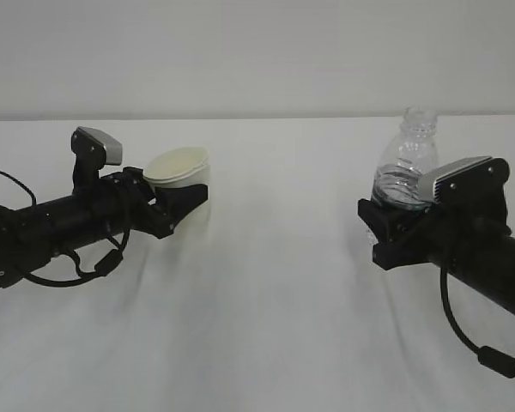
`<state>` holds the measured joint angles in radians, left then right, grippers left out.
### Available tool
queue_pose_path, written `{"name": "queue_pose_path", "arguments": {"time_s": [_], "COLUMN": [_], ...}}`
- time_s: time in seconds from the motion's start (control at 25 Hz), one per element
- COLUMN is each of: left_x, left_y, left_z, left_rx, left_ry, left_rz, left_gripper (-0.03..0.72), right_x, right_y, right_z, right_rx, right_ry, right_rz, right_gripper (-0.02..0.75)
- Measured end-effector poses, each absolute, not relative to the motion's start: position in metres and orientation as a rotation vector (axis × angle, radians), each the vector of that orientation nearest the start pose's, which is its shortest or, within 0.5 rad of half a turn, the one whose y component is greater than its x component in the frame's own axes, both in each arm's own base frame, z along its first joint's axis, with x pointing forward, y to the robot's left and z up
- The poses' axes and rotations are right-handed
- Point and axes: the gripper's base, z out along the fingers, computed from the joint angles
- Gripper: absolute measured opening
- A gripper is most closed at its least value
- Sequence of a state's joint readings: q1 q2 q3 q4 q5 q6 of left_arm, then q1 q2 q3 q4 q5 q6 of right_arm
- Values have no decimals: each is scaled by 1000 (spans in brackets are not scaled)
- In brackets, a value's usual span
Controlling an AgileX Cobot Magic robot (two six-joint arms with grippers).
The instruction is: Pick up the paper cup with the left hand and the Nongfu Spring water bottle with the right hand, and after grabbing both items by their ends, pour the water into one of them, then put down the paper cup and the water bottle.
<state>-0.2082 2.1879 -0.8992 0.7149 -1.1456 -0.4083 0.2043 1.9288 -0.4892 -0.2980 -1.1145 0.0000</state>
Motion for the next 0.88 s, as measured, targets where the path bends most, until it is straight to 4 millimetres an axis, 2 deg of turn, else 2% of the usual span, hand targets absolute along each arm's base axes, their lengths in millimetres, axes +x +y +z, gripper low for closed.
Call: {"name": "queue_pose_path", "arguments": {"time_s": [0.24,0.48,0.68,0.88], "left_x": [343,319,308,308], "left_y": [-162,-202,-219,-230], "left_z": [91,91,91,95], "left_rx": [707,839,890,926], "left_ry": [1657,1627,1613,1581], "left_rz": [-859,-959,-995,-1003], "left_gripper": [462,461,461,460], "right_x": [273,258,247,236], "right_y": [77,70,67,64], "right_z": [129,131,129,136], "right_rx": [-433,-395,-382,-385], "right_ry": [1733,1757,1785,1770], "right_rz": [263,246,240,218], "right_gripper": [428,428,428,428]}}
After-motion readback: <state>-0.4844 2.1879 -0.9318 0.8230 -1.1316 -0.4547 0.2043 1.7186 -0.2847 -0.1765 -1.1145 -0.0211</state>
